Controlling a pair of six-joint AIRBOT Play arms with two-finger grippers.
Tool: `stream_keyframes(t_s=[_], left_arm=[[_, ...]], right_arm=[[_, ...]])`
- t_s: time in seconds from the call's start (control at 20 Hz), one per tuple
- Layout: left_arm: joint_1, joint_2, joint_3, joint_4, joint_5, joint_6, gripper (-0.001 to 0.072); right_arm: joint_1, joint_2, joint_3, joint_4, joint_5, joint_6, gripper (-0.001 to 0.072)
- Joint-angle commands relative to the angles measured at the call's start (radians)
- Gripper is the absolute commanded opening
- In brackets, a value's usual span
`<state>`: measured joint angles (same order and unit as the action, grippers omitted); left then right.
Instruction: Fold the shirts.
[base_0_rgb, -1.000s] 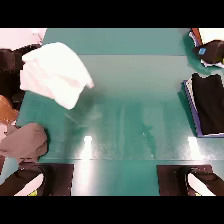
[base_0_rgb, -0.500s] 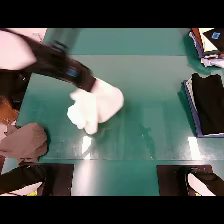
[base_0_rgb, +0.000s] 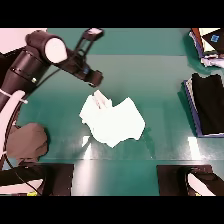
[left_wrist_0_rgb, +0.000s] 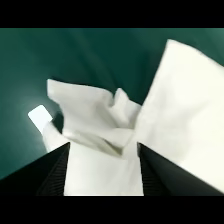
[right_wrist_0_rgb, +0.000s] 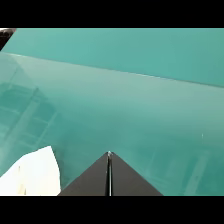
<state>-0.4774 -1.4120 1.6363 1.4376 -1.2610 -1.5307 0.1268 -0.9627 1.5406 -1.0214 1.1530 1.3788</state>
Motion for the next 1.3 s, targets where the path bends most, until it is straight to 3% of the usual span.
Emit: stream_keyframes(t_s=[0.0,0.2,0.65,0.7,0.8,0.85,0.95,1.15,1.25], left_arm=[[0.181,-0.005,-0.146,-0.126,0.05,-0.003,0.0508],[0.248,-0.049,-0.345,-0.257,0.15,0.043,0.0509],[0.247,-0.121,-0.401,-0.29,0.019,0.124,0.0496],[0.247,-0.121,-0.416,-0.29,0.021,0.125,0.0472],[0.247,-0.121,-0.426,-0.289,0.023,0.126,0.0066],[0.248,-0.12,-0.425,-0.287,0.023,0.127,0.0023],[0.249,-0.107,-0.391,-0.26,0.011,0.125,0.0021],[0.262,0.007,-0.272,-0.234,0.021,0.125,0.0022],[0.262,0.058,-0.227,-0.225,0.029,0.126,0.0022]], right_arm=[[0.001,-0.002,0.0,0.0,0.002,0.0,0.0019],[0.001,-0.002,-0.002,0.0,0.002,0.0,0.002],[0.001,-0.002,-0.002,0.0,0.002,0.0,0.002],[0.001,-0.003,-0.002,0.0,0.002,0.0,0.002],[0.001,-0.003,-0.002,0.0,0.002,0.0,0.002],[0.001,-0.003,-0.002,0.0,0.003,0.0,0.002],[0.001,-0.009,-0.003,-0.012,0.033,0.002,0.0019],[0.002,-0.113,-0.006,-0.134,0.275,0.071,0.002],[0.004,-0.192,-0.072,-0.122,0.307,0.071,0.0029]])
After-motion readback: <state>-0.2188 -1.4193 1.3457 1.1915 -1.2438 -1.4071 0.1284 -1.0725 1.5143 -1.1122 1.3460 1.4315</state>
